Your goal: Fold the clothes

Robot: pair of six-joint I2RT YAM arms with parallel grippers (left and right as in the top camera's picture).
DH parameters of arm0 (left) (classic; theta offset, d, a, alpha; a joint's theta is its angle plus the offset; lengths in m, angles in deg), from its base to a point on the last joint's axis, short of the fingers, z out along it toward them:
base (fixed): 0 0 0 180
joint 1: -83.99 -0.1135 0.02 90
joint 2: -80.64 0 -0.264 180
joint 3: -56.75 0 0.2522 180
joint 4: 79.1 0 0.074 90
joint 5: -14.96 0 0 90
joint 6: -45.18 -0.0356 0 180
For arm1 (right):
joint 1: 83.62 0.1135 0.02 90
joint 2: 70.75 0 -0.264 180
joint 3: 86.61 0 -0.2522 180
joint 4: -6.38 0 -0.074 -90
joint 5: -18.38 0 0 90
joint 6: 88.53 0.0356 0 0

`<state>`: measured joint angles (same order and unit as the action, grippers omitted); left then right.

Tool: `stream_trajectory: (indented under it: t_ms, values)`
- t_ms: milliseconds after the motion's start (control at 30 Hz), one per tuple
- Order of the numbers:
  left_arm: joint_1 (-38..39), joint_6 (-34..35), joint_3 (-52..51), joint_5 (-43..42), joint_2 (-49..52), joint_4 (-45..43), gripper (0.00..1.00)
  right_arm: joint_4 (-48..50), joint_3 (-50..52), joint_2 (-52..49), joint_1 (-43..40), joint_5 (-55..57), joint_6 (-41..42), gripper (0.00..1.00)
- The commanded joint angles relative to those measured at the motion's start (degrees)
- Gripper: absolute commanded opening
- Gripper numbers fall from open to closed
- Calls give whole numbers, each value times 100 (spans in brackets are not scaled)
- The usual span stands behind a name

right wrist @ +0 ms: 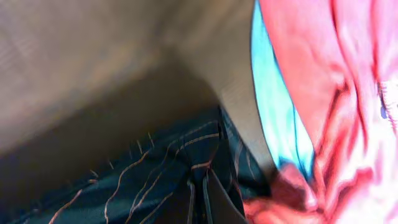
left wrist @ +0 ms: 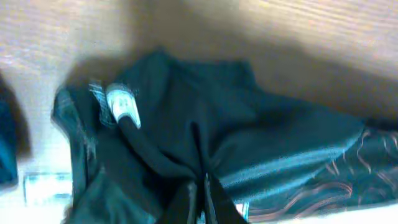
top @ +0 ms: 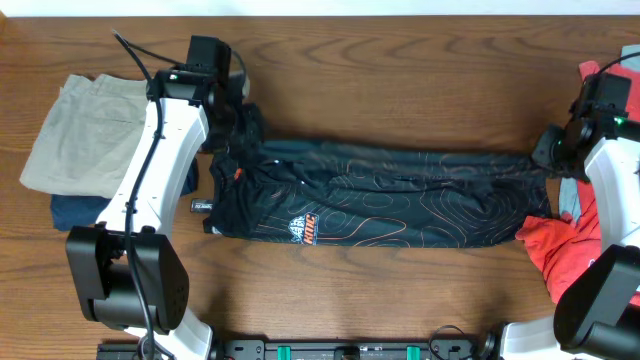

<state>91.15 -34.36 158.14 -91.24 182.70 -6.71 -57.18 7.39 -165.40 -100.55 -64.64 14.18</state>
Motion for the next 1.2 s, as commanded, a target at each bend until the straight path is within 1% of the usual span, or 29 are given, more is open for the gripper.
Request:
stream_trajectory:
  t_ms: [0, 167, 333, 467, 600, 633, 667, 700, 900, 1000, 1067, 1167]
  values:
    - [-39, -11, 7, 35, -131, 376, 6, -295, 2, 17, -44, 426, -297, 4]
    - [-39, -15, -72, 37, -131, 1045, 6, -763, 13, -20, -44, 861, -382, 4]
    - [-39, -33, -249, 39, -131, 1513, 6, -938, 26, -20, -44, 868, -385, 5]
    - [-35, -33, -380, 39, -131, 1749, 6, -968, 63, -20, -42, 863, -382, 5]
    - [-33, -26, -551, 37, -131, 1784, 7, -1014, 120, -20, -42, 863, -428, 10]
    - [-33, -26, -601, 35, -131, 1792, 13, -1051, 122, -20, -44, 863, -448, 11]
    - [-33, -28, -654, 37, -131, 1823, 22, -1093, 125, -20, -42, 866, -468, 11]
    - [-33, -28, -699, 37, -131, 1853, 27, -1119, 125, -20, -44, 866, -468, 13]
    - [-33, -31, -879, 37, -131, 2081, 28, -1117, 125, -20, -50, 813, -511, 16]
    - [-35, -33, -876, 37, -133, 1904, 29, -1060, 125, -20, -48, 560, -520, 20]
    - [-35, -31, -876, 37, -133, 1580, 36, -1012, 125, -20, -46, 190, -654, 23]
    - [-33, -33, -876, 39, -133, 946, 55, -929, 138, -20, -42, -308, -909, 33]
